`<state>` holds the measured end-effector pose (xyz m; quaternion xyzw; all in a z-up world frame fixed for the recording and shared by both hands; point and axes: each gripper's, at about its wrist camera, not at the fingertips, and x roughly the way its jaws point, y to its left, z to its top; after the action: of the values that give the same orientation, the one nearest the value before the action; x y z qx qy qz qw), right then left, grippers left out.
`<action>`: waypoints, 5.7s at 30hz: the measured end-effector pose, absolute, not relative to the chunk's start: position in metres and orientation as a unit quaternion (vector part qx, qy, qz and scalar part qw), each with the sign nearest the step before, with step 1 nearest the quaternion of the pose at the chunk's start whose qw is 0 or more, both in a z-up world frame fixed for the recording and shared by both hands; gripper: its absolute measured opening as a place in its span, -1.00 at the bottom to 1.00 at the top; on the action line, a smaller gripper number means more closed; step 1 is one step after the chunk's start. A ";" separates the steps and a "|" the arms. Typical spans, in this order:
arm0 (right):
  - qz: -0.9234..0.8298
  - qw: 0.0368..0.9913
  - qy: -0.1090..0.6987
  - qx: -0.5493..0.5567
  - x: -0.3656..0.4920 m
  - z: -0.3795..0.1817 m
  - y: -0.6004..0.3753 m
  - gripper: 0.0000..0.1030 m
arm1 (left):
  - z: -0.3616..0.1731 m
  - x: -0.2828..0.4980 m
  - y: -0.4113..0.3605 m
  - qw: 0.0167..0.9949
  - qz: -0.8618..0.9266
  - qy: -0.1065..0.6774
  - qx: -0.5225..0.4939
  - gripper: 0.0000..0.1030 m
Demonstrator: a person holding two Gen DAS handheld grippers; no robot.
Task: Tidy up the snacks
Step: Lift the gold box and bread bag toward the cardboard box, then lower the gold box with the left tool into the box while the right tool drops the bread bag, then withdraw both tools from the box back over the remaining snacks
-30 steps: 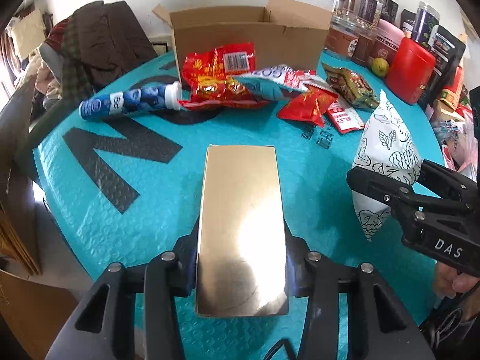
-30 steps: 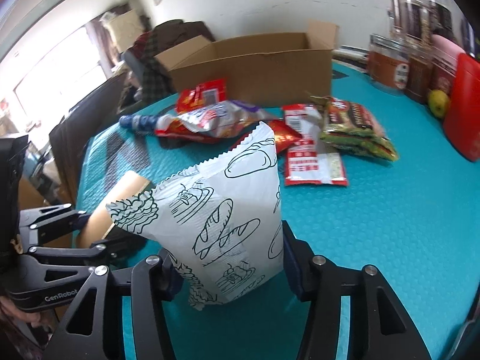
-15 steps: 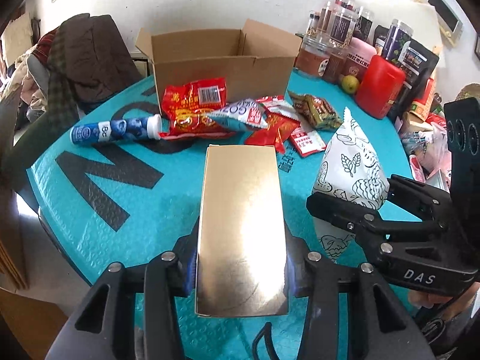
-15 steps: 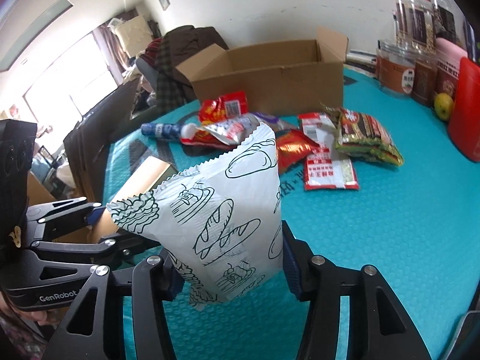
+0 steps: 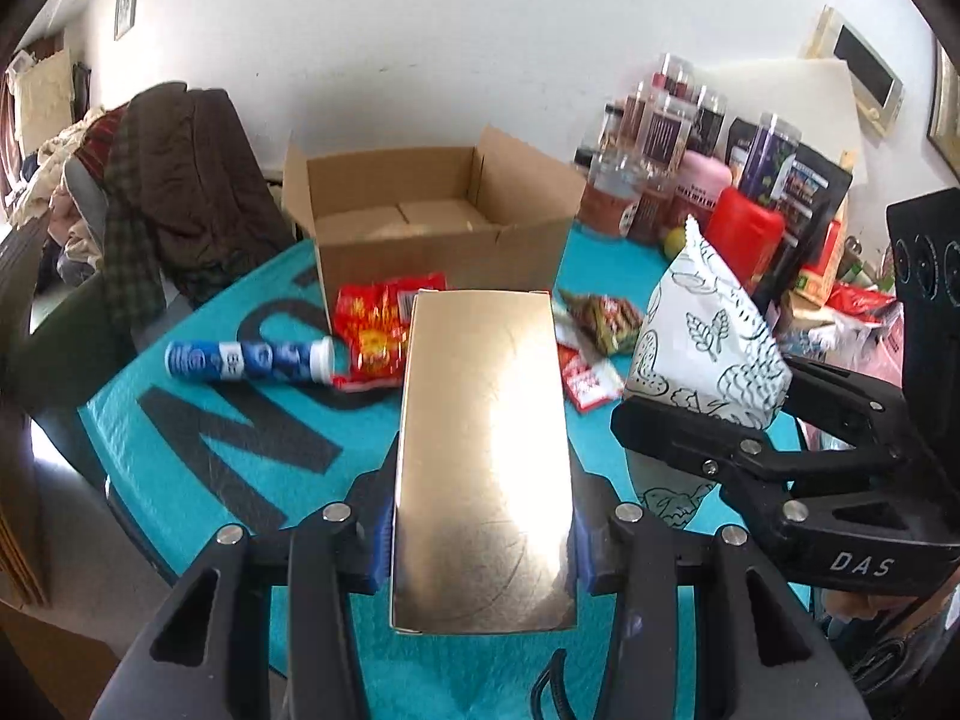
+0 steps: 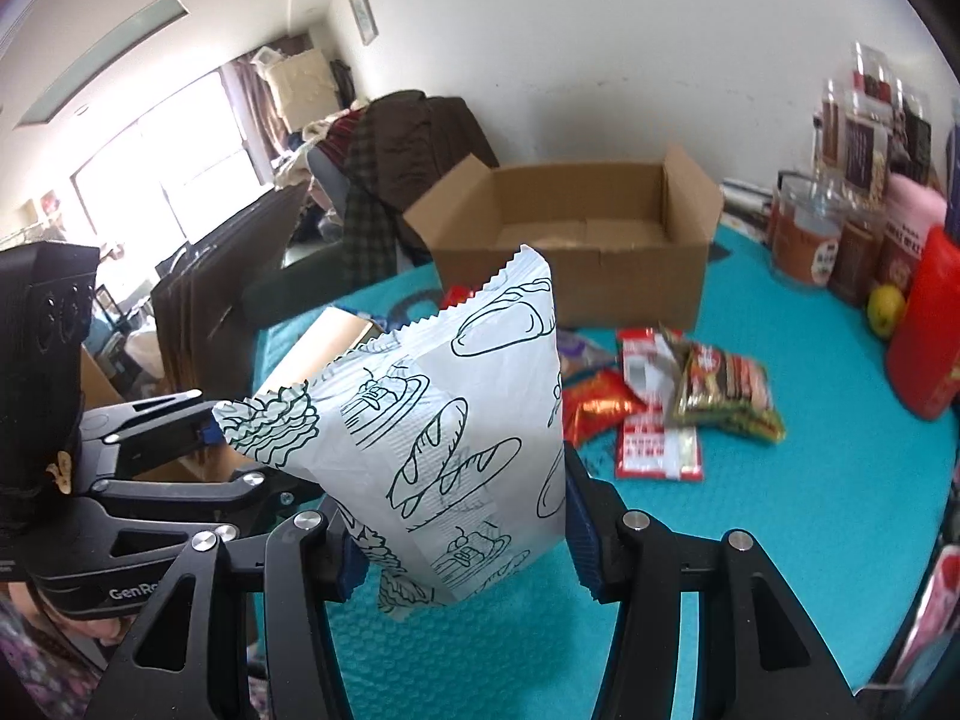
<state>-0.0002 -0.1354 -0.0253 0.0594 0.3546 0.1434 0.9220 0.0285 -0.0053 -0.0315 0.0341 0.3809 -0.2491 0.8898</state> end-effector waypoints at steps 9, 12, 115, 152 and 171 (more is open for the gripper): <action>0.126 0.940 0.314 0.037 0.017 0.010 -0.140 0.02 | -0.001 0.049 -0.011 0.903 -0.263 0.339 0.033 -0.15; 0.119 0.945 0.302 0.032 0.025 0.020 -0.144 0.02 | 0.006 0.058 -0.014 0.905 -0.268 0.328 0.033 -0.15; 0.048 0.937 0.347 0.009 0.198 0.015 -0.187 0.40 | 0.021 0.231 -0.055 0.924 -0.137 0.352 0.063 -0.11; 0.069 0.961 0.268 0.016 0.023 0.055 -0.167 0.57 | 0.043 0.083 -0.035 0.923 -0.206 0.322 0.054 -0.11; 0.048 0.935 0.345 0.064 0.015 -0.013 -0.191 0.57 | -0.018 0.077 -0.054 0.891 -0.238 0.381 0.072 -0.10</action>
<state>0.0146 -0.1912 -0.0126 0.0641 0.3453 0.0477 0.9351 0.0766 -0.0544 -0.0178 0.0716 0.3809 -0.2381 0.8906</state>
